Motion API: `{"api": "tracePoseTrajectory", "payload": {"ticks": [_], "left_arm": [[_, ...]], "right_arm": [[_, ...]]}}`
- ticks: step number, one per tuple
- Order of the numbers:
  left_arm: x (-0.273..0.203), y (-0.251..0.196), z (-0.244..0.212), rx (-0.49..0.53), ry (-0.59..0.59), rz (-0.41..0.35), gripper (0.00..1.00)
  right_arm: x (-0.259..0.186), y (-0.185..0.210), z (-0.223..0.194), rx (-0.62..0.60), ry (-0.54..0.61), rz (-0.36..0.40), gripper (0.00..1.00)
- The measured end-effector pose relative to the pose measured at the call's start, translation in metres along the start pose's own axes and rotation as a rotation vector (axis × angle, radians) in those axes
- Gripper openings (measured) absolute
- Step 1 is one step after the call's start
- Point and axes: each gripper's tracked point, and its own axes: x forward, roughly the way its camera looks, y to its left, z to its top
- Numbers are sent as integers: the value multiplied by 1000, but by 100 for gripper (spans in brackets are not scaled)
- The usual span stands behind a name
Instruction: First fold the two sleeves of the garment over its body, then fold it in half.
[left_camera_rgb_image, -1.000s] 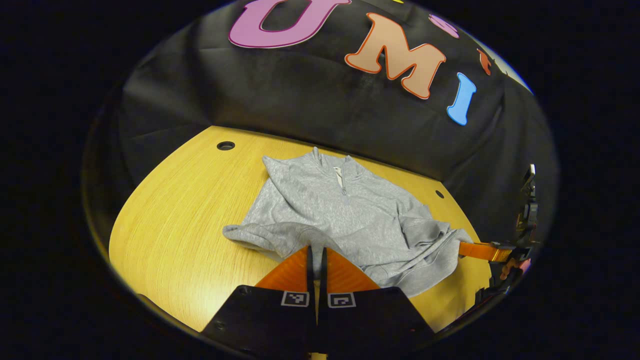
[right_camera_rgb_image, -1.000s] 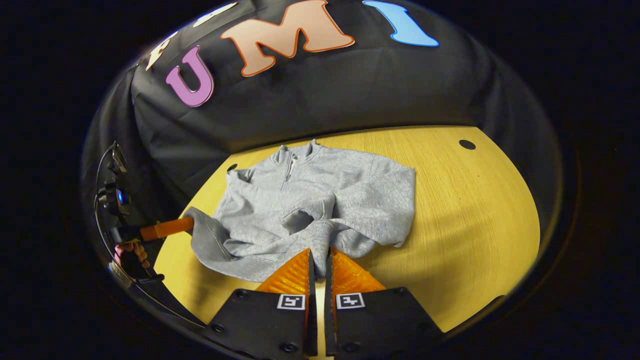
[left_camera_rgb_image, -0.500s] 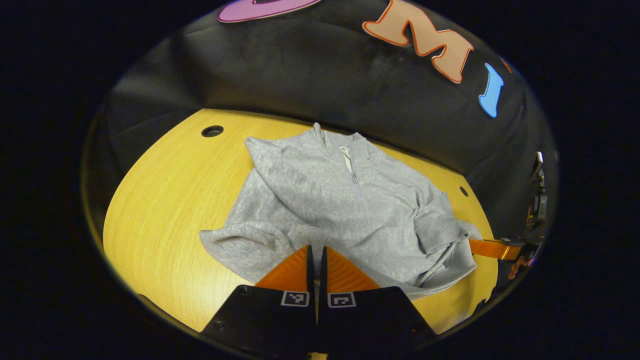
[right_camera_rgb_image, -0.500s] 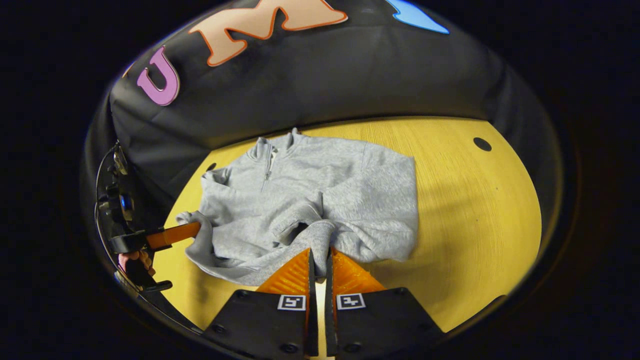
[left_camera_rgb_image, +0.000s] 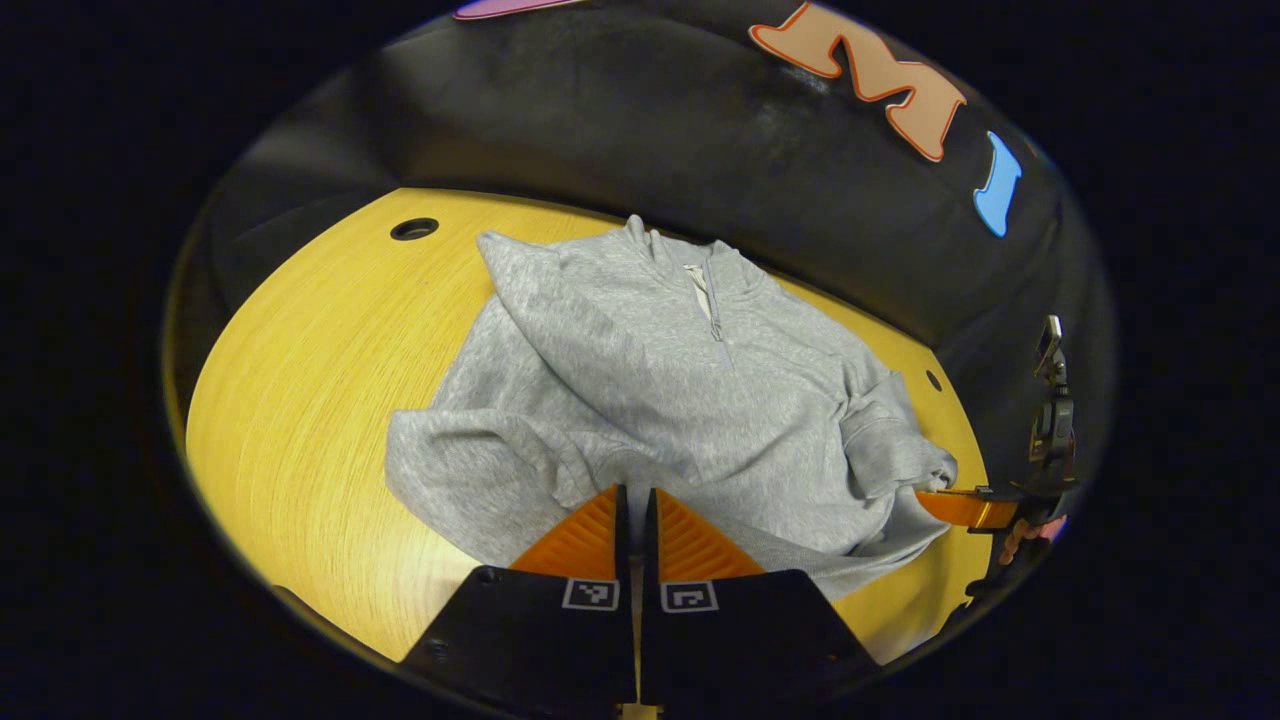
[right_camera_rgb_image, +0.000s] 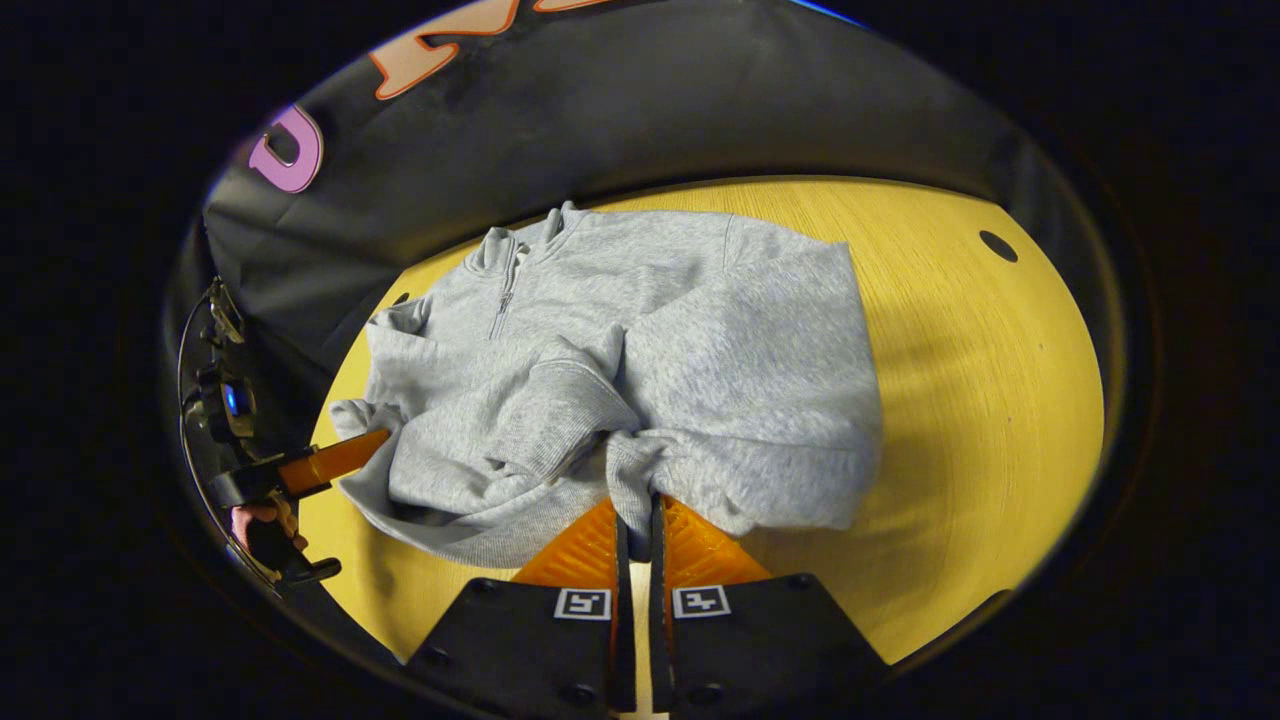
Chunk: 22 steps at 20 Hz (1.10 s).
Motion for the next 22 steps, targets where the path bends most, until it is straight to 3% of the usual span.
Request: {"api": "tracePoseTrajectory", "payload": {"ticks": [3, 4, 6, 7, 8, 9, 10, 12, 13, 14, 15, 16, 18, 19, 21, 22], "left_arm": [[1, 5, 1, 25, -11, 19, 2], [1, 6, 1, 33, -5, 24, 5], [4, 1, 6, 38, -11, 14, 12], [0, 2, 3, 52, -4, 21, 17], [-2, 2, 5, 68, -2, 31, 23], [-6, 2, 6, 88, -5, 47, 27], [-12, 1, 9, 111, -7, 52, 42], [-30, -4, 20, 165, -37, 52, 68], [-39, -6, 30, 196, -63, 50, 77], [-51, -9, 39, 228, -84, 40, 92], [-66, -13, 42, 258, -90, 32, 92], [-80, -17, 49, 287, -119, 20, 92], [-108, -27, 61, 323, -179, -3, 92], [-123, -29, 60, 330, -196, -9, 92], [-148, -32, 57, 321, -225, -19, 92], [-159, -34, 52, 306, -229, -27, 92]], "right_arm": [[-1, 0, -2, -13, -3, -5, 8], [-1, 1, -1, -26, -9, -7, 14], [-3, 6, -3, -32, -8, 8, 16], [-8, 11, -4, -39, -11, 17, 28], [-13, 15, -4, -50, -15, 33, 31], [-17, 21, -5, -61, -22, 56, 48], [-23, 28, -2, -69, -36, 79, 57], [-42, 40, 10, -88, -94, 117, 86], [-51, 46, 16, -99, -131, 132, 97], [-63, 49, 25, -112, -185, 132, 95], [-77, 53, 37, -121, -245, 129, 92], [-94, 58, 46, -125, -304, 135, 97], [-132, 71, 55, -134, -390, 147, 92], [-144, 72, 53, -147, -417, 143, 97], [-172, 76, 47, -182, -465, 115, 98], [-185, 78, 43, -188, -488, 103, 93]]}}
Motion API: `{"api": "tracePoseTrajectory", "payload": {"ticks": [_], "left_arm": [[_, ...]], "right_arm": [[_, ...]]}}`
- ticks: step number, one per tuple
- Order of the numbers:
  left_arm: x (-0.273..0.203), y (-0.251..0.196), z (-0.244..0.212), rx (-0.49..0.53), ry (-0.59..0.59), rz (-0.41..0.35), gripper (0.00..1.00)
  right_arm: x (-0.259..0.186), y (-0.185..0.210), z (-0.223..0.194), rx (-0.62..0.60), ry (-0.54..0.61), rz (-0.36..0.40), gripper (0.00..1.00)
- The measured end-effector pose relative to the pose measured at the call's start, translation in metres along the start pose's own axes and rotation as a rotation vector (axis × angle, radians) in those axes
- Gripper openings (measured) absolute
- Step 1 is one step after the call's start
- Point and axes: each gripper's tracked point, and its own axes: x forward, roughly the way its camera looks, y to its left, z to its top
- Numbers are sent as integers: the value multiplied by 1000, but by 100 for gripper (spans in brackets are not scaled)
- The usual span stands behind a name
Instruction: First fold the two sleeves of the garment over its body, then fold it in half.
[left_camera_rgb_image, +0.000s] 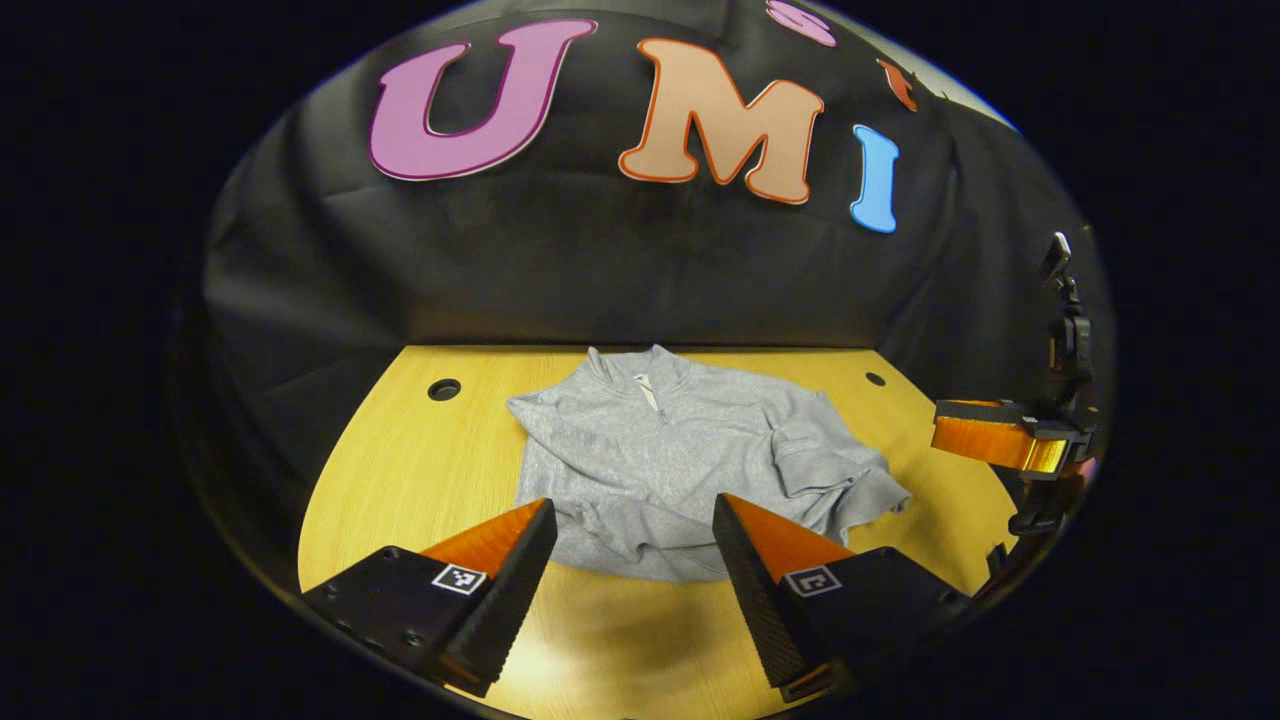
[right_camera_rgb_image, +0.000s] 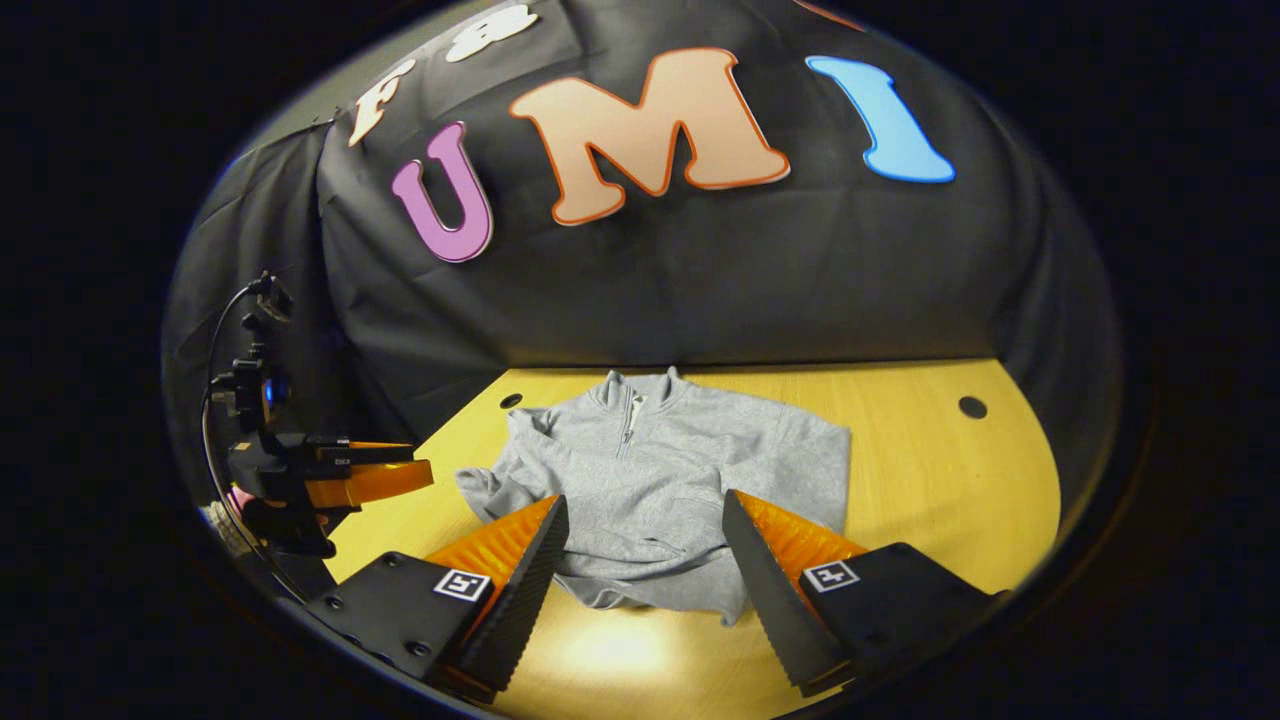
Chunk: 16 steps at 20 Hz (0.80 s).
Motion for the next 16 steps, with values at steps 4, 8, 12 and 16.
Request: {"api": "tracePoseTrajectory", "payload": {"ticks": [4, 8, 12, 16], "left_arm": [[-44, -7, -15, -75, -14, 6, 92], [-64, -15, -30, -133, 2, 12, 92], [-73, -23, -45, -127, 31, 3, 92], [-73, -25, -56, -114, 79, -3, 92]], "right_arm": [[-46, 21, -3, -2, -56, -42, 97], [-73, 32, -34, 24, -49, -102, 98], [-81, 33, -62, 98, -31, -135, 98], [-87, 36, -67, 143, -26, -161, 98]]}}
